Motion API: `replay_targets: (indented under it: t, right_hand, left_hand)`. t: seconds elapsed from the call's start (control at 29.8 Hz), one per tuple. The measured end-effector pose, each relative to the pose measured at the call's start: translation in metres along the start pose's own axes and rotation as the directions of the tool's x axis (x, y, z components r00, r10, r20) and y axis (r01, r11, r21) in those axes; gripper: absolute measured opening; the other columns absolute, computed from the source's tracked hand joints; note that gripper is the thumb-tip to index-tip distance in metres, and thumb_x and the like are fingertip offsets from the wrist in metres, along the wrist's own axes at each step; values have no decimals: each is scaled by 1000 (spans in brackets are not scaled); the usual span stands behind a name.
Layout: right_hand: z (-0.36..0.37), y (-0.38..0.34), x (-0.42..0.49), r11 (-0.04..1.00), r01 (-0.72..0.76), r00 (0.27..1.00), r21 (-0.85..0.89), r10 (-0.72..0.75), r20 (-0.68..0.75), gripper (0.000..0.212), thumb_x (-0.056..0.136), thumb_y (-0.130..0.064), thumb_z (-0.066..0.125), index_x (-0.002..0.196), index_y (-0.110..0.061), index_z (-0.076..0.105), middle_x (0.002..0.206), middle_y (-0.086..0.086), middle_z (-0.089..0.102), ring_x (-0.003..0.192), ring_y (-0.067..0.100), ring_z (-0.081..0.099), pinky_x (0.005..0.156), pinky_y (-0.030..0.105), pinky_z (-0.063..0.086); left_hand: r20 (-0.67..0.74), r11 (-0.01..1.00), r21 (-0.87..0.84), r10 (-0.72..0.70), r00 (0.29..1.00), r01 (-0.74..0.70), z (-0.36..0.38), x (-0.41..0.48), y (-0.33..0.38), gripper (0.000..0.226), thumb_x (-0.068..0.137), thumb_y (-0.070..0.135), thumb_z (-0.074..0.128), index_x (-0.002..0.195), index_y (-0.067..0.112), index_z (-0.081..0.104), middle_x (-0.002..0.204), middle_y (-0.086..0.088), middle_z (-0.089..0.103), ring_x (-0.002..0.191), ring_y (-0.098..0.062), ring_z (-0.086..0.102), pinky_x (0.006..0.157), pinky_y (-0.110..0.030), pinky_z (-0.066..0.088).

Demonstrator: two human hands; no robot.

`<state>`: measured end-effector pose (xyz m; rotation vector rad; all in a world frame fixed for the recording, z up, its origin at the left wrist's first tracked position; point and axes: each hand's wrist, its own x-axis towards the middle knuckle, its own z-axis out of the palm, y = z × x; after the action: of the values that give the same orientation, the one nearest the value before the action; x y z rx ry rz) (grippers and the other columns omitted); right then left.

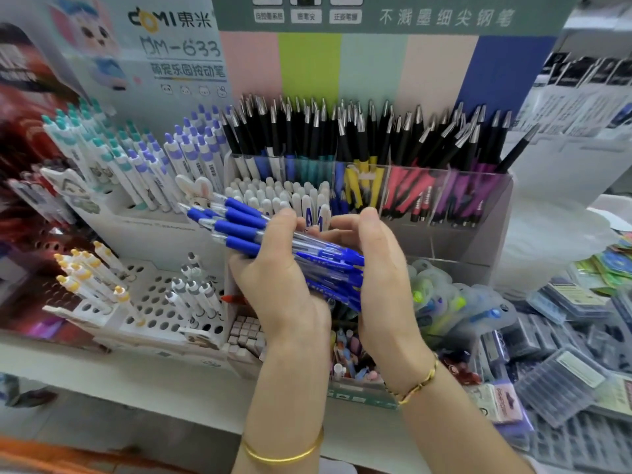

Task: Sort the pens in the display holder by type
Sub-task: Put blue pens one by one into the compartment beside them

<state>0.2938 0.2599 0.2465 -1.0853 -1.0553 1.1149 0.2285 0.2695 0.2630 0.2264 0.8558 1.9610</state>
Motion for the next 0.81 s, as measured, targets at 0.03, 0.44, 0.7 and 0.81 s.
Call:
replay_targets:
  t: [0.03, 0.44, 0.7, 0.81]
  right_hand:
    - [2, -2, -2, 999, -18, 999, 45, 19, -32, 44, 90, -50, 38, 95, -15, 64, 91, 7, 69, 88, 20, 67, 81, 38, 56]
    - [0, -5, 1, 993, 7, 1000, 118, -3, -29, 15, 94, -12, 49, 95, -3, 61, 78, -5, 67, 76, 8, 65, 69, 22, 54]
    - [-8, -28, 27, 976, 137, 974, -168, -102, 203, 9, 87, -22, 65, 88, -13, 68, 75, 0, 65, 56, 6, 56, 47, 24, 46]
    - [-6, -30, 33, 924, 250, 958, -288, -193, 211, 6, 84, -16, 69, 78, -15, 67, 66, -6, 64, 54, 3, 58, 47, 21, 47]
  left_hand:
    - [7, 1000, 10, 17, 1000, -17, 3, -3, 0, 25, 83, -2, 63, 105, 4, 52, 65, -4, 62, 54, -16, 62, 54, -27, 54]
    - [255, 983, 165, 34, 966, -78, -2, -13, -8, 20, 86, -3, 58, 96, 13, 60, 70, 1, 66, 67, -17, 67, 65, -30, 56]
    - [447, 918, 395, -161, 880, -33, -17, 3, 9, 24, 72, 2, 62, 89, 17, 68, 69, -5, 66, 63, -21, 64, 60, -35, 53]
    - [447, 907, 420, -191, 874, -16, -20, 5, 10, 29, 70, 6, 62, 97, 16, 67, 73, -5, 69, 67, -21, 67, 62, -37, 57]
